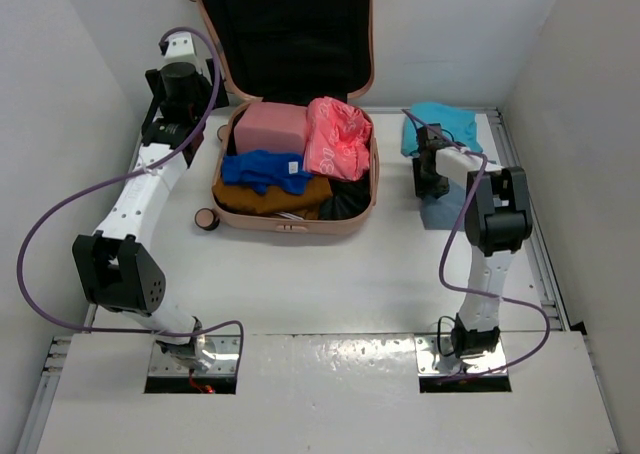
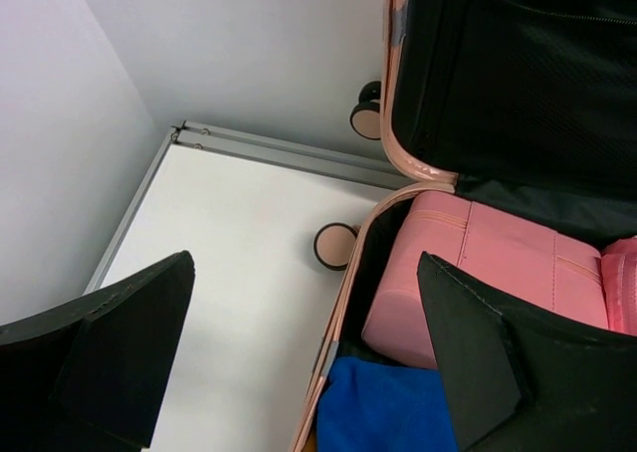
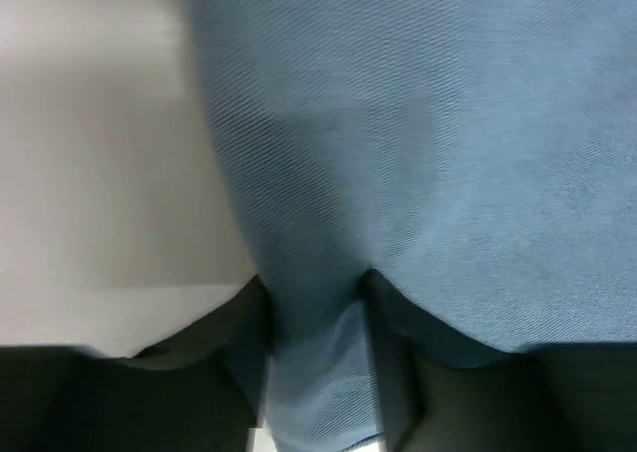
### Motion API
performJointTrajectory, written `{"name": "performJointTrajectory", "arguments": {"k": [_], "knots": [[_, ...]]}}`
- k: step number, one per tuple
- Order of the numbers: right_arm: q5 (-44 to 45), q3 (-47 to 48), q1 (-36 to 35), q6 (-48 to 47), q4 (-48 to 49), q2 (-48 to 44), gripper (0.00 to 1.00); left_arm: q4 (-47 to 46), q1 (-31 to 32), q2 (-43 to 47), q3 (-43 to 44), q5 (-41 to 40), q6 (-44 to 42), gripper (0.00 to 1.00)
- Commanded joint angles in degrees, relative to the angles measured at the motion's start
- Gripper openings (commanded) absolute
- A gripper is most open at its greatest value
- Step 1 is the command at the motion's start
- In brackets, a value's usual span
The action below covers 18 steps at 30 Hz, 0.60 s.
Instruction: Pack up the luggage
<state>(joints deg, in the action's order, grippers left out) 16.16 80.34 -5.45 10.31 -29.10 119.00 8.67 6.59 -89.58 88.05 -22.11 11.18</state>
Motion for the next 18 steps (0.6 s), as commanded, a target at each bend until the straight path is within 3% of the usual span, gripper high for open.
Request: {"name": "performJointTrajectory", "arguments": {"k": [1, 2, 3, 5, 12, 15, 18], "knots": [[-4.56, -0.09, 1.76, 1.21, -2.10, 1.58, 0.37, -0.32, -0.70, 0.46, 2.83, 0.22, 0.51, 1.00], [-6.21, 0.00, 2.81, 0.95, -2.88, 1.76, 0.29, -0.32, -0.70, -0.06, 2.83, 0.75, 0.51, 1.00], [-7.19, 0.00, 3.08, 0.94, -3.06, 1.76, 0.15, -0.32, -0.70, -0.07, 2.83, 0.75, 1.03, 1.00], [-8.86, 0.00, 4.13, 0.33, -3.68, 0.54, 0.02, -0.32, -0.70, -0.07, 2.83, 1.28, 1.04, 1.00], [-24.85, 0.79, 7.92, 4.26, -3.70, -12.01, 0.00, 0.21, -0.70, -0.60, 2.83, 2.94, 2.09, 1.00], [-26.53, 0.35, 6.60, 8.48, 0.78, -20.53, 0.00, 0.21, -0.70, -0.60, 2.83, 2.95, 2.61, 1.00], [-28.29, 2.89, 3.37, 12.62, 1.77, -23.01, 0.00, 0.21, -0.70, -0.60, 2.30, 3.56, 2.62, 1.00]]}}
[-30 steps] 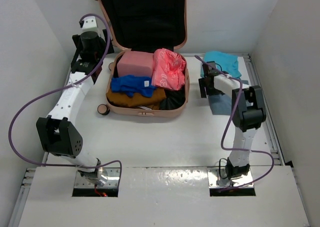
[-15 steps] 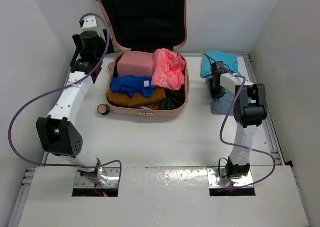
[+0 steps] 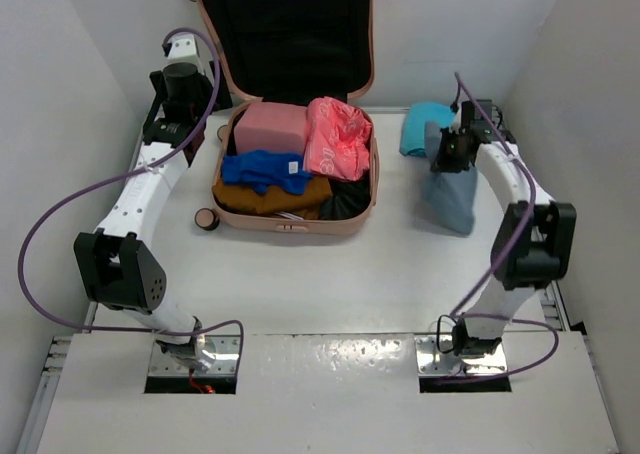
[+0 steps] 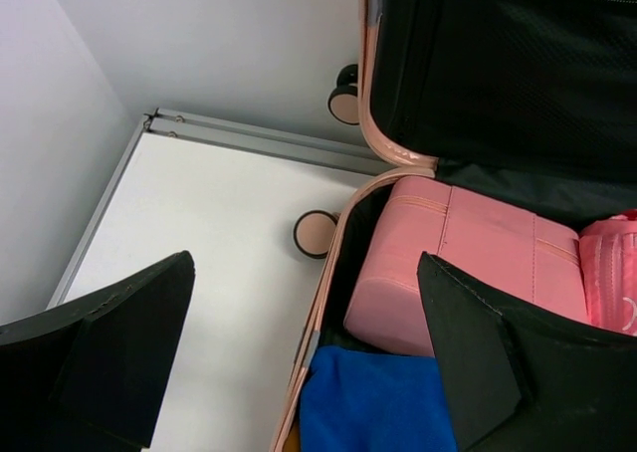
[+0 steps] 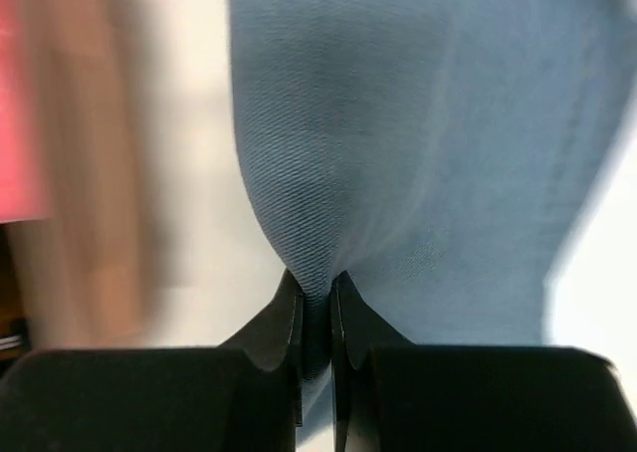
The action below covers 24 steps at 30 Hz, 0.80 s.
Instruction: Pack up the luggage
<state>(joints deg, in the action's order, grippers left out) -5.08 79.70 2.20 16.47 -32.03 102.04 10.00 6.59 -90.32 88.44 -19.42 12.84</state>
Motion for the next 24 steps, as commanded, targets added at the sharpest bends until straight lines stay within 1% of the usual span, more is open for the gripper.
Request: {"name": "performJointTrajectory", "arguments": {"k": [1, 2, 6, 7, 9, 10, 12, 13, 14, 16, 18, 19, 22, 23, 24], "knots": [[-7.31, 4.58, -5.09, 7.86, 5.31, -6.41, 0.00, -1.12, -0.70, 0.15, 1.91, 0.87, 0.96, 1.00], [-8.01, 4.85, -5.79, 8.83, 5.49, -6.50, 0.00, -1.12, -0.70, 0.15, 1.91, 0.87, 1.48, 1.00], [-9.68, 7.66, -12.73, 13.05, 7.33, -5.89, 0.00, -1.12, -0.70, 0.76, 1.91, 0.87, 1.49, 1.00], [-10.64, 9.84, -15.88, 14.72, 8.38, -3.71, 0.00, -1.12, -0.70, 0.76, 1.30, 0.87, 1.49, 1.00], [-11.00, 11.52, -17.74, 16.30, 9.43, -1.77, 0.00, -1.12, -0.70, 1.29, 0.77, 0.87, 1.49, 1.00], [-11.00, 13.97, -20.28, 17.36, 10.23, 1.72, 0.00, -1.12, -0.70, 1.29, 0.24, 0.87, 1.49, 1.00], [-11.09, 16.70, -22.05, 20.42, 10.76, 4.03, 0.00, -1.12, -0.70, 2.08, -0.28, 0.87, 1.49, 1.00], [-12.74, 19.24, -22.58, 22.36, 11.11, 8.13, 0.00, -1.12, -0.70, 2.69, -0.90, 0.87, 1.49, 1.00], [-12.59, 20.57, -23.28, 24.38, 10.59, 9.65, 0.00, -1.12, -1.22, 3.39, -0.90, 0.27, 1.49, 1.00], [-13.37, 26.18, -24.60, 28.68, 9.63, 14.65, 0.00, -1.12, -1.23, 4.18, -1.52, 0.26, 1.49, 1.00], [-13.90, 30.13, -25.92, 30.89, 8.22, 17.65, 0.00, -1.12, -1.93, 4.89, -2.83, -0.27, 1.49, 1.00], [-15.47, 30.86, -26.62, 33.34, 6.56, 19.49, 0.00, -1.12, -1.93, 5.68, -2.84, -0.27, 1.49, 1.00], [-17.77, 29.90, -28.99, 35.47, 4.88, 21.36, 0.00, -0.60, -3.24, 7.08, -4.24, -0.27, 0.96, 1.00], [-18.81, 29.12, -30.05, 35.30, 5.13, 20.58, 0.00, -0.60, -3.25, 7.09, -5.55, -0.27, 0.96, 1.00], [-18.65, 25.54, -30.67, 34.69, 5.31, 19.96, 0.00, -0.60, -3.77, 7.79, -5.56, -0.27, 0.96, 1.00]]}}
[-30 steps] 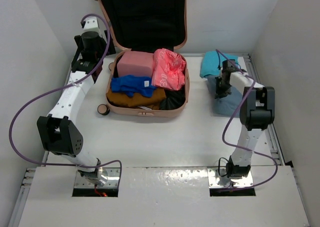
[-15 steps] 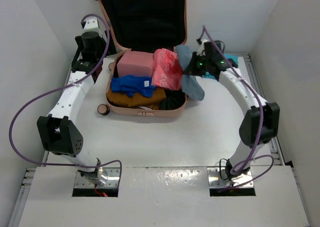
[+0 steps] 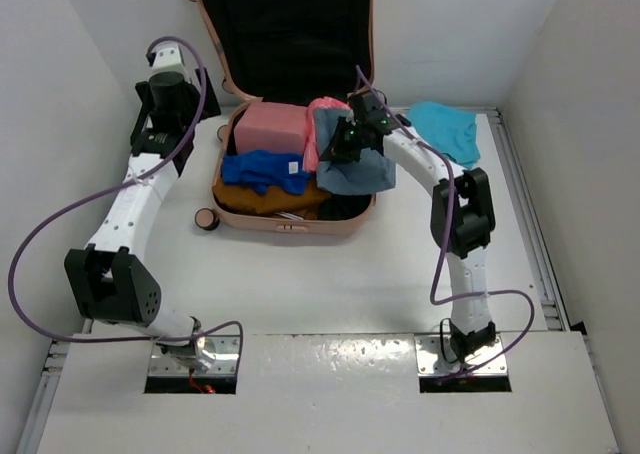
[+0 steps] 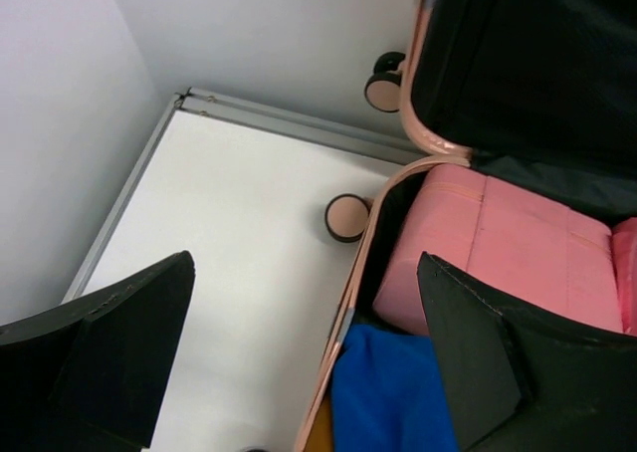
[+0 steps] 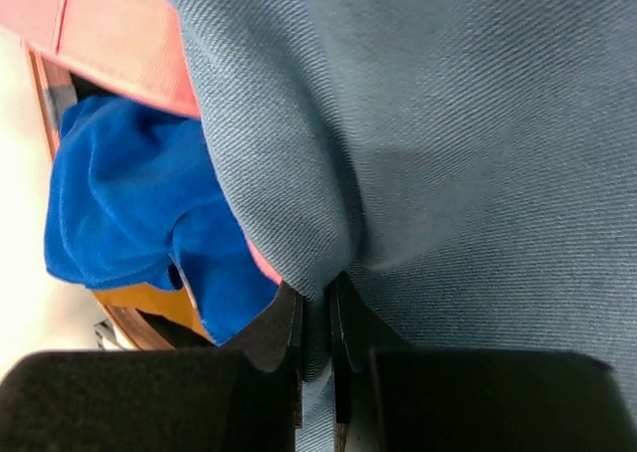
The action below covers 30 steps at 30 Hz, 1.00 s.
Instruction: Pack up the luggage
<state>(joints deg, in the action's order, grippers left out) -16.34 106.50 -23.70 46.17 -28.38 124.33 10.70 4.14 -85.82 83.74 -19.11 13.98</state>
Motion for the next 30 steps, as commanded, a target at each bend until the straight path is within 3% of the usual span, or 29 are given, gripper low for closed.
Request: {"name": "performJointTrajectory", "arguments": {"k": [1, 3, 13, 18, 21, 27, 30], "knots": [[-7.04, -2.95, -5.99, 4.81, 4.19, -4.52, 0.00, -1.29, -1.33, 4.16, -1.82, -0.57, -0.18, 1.00], [-7.39, -7.26, -6.79, 5.24, 6.92, -5.59, 0.00, -1.29, -1.86, 5.04, -3.41, -0.05, -0.18, 1.00], [-15.38, -8.41, -9.60, 13.77, 17.37, -3.92, 0.00, -0.77, -1.86, 8.92, -7.10, 1.10, -0.18, 1.00], [-22.50, -6.57, -10.66, 15.96, 24.32, -1.46, 0.00, -0.77, -1.86, 9.44, -8.15, 1.10, -0.71, 1.00], [-22.77, -4.37, -10.84, 16.23, 23.20, -0.15, 0.00, -0.77, -1.86, 9.97, -8.16, 0.48, -0.71, 1.00], [-22.69, -10.51, -7.51, 17.73, 24.42, -1.10, 0.00, -0.77, -2.38, 9.97, -8.69, 0.48, -0.18, 1.00], [-22.07, -18.41, -4.70, 16.76, 26.80, -4.52, 0.00, -0.77, -2.38, 9.97, -9.30, 0.48, -0.18, 1.00]]}}
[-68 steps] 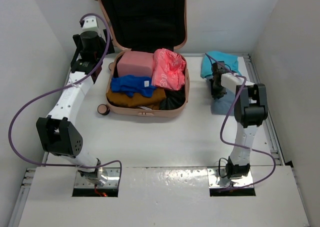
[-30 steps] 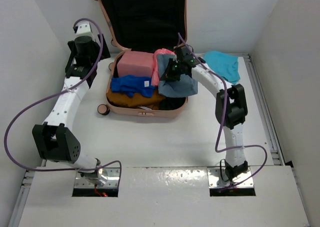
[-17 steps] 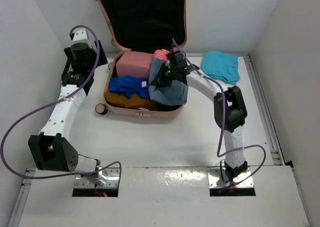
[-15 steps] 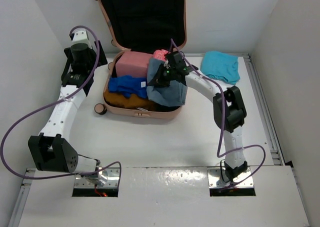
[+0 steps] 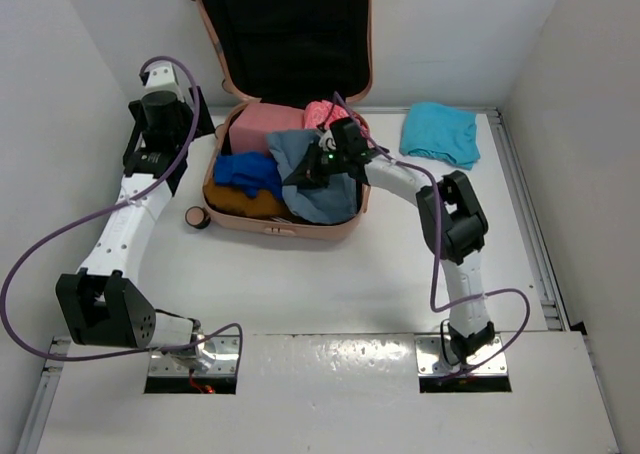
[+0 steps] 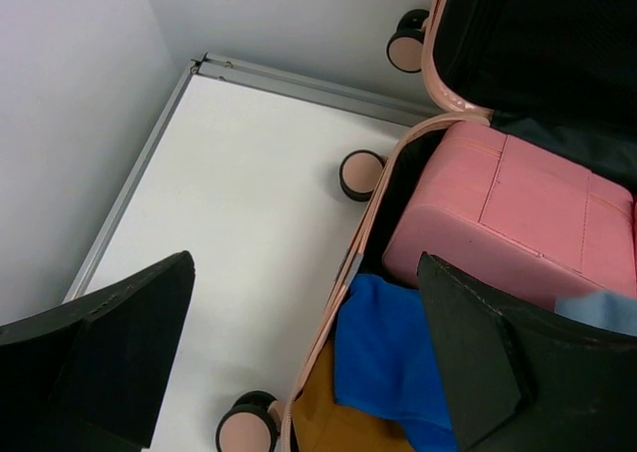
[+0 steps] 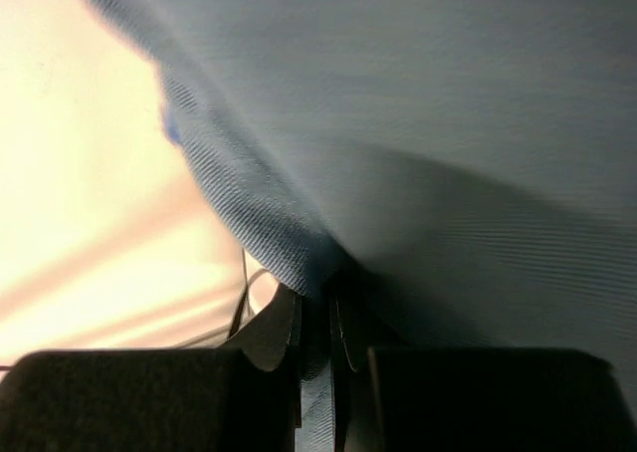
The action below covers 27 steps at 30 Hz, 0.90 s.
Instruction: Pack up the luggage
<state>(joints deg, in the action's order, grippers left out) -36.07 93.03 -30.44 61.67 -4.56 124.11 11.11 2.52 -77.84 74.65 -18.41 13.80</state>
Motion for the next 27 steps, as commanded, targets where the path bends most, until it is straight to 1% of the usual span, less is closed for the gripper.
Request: {"name": "performJointTrajectory", "arguments": {"k": [1, 2, 5, 6, 7, 9, 12, 13, 14, 16, 20, 21, 23, 24, 26, 27], "knots": [[-2.07, -6.01, 2.66, 1.09, 3.41, -6.15, 0.00, -1.18, -0.77, 1.47, -0.73, -0.22, 0.00, 1.00], [-2.07, -9.15, 3.88, 1.00, 3.41, -8.08, 0.00, -1.18, -1.29, 1.47, -0.74, 0.30, 0.00, 1.00], [-1.81, -12.08, 7.83, 0.47, 3.41, -13.01, 0.00, -1.18, -1.29, 0.85, -0.74, 0.83, 0.00, 1.00], [-1.63, -15.05, 9.41, 0.12, 3.33, -13.80, 0.00, -1.18, -1.29, 0.16, -0.74, 0.84, 0.00, 1.00], [-1.72, -15.94, 9.95, 0.12, 3.41, -15.99, 0.00, -1.18, -1.29, 0.15, -0.74, 0.84, 0.00, 1.00], [-1.54, -18.40, 12.41, -0.32, 2.89, -16.80, 0.00, -1.18, -1.29, -0.64, -0.74, 1.45, 0.00, 1.00], [1.70, -20.35, 13.65, -2.07, 0.70, -17.59, 0.00, -1.18, -1.29, -1.87, -0.21, 2.06, 0.00, 1.00], [2.58, -20.26, 13.65, -3.04, -0.35, -17.42, 0.00, -1.18, -1.29, -2.57, 0.49, 2.07, 0.00, 1.00], [6.85, -20.09, 13.30, -5.66, -3.15, -16.98, 0.00, -1.18, -1.29, -2.58, 1.02, 2.07, 0.00, 1.00], [10.74, -18.69, 12.42, -6.91, -4.84, -15.58, 0.00, -1.18, -1.29, -3.80, 1.02, 2.07, 0.00, 1.00], [14.62, -14.73, 10.93, -9.90, -7.83, -9.79, 0.00, -1.18, -1.29, -4.42, 1.64, 2.59, 0.52, 1.00], [18.20, -12.90, 10.32, -10.60, -9.58, -7.85, 0.00, -1.18, -1.29, -4.42, 1.64, 2.59, 0.52, 1.00], [19.63, -10.87, 9.96, -10.87, -11.00, -5.74, 0.00, -1.18, -1.29, -4.95, 2.16, 2.59, 0.52, 1.00], [22.60, -10.42, 9.78, -11.13, -12.48, -4.51, 0.00, -1.18, -1.29, -4.95, 2.16, 2.59, 0.52, 1.00], [24.55, -9.28, 9.26, -12.09, -13.02, -3.09, 0.00, -1.18, -1.29, -4.95, 2.16, 2.59, 0.52, 1.00], [26.56, -8.84, 8.47, -14.45, -14.50, -2.48, 0.00, -1.18, -1.29, -4.95, 2.16, 2.59, 0.52, 1.00]]}}
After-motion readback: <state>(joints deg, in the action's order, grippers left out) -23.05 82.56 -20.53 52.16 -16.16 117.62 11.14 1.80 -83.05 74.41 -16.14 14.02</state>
